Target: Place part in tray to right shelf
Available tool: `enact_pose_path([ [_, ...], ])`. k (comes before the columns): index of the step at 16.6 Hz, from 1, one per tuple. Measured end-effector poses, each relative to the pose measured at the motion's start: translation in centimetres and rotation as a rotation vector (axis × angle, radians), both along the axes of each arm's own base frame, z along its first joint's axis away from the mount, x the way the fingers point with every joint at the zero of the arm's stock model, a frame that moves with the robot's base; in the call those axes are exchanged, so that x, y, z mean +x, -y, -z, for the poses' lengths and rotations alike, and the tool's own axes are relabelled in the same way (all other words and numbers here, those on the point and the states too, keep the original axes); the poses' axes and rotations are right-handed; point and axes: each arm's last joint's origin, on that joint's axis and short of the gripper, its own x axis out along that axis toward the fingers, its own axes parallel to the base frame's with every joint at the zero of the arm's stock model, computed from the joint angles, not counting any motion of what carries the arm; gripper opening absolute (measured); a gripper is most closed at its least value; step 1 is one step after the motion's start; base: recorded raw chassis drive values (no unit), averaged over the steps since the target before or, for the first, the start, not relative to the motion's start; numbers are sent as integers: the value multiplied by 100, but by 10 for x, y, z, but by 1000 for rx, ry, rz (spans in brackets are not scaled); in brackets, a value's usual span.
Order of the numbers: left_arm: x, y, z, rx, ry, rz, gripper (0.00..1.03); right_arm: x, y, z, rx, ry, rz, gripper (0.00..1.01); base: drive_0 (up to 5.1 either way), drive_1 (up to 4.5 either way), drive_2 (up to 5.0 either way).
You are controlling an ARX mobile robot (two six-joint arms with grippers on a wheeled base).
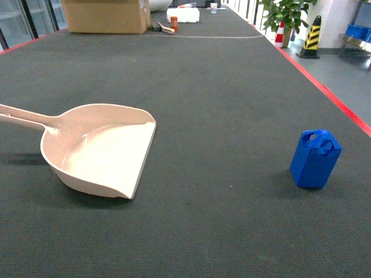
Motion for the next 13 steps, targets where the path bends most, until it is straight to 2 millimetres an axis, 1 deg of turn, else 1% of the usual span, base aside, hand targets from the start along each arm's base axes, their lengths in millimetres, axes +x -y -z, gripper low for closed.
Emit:
enact_pose_path([
  [13, 0, 0, 0, 0, 0, 0, 98, 0, 0, 0, 0, 0, 0, 98, 0, 0, 0],
])
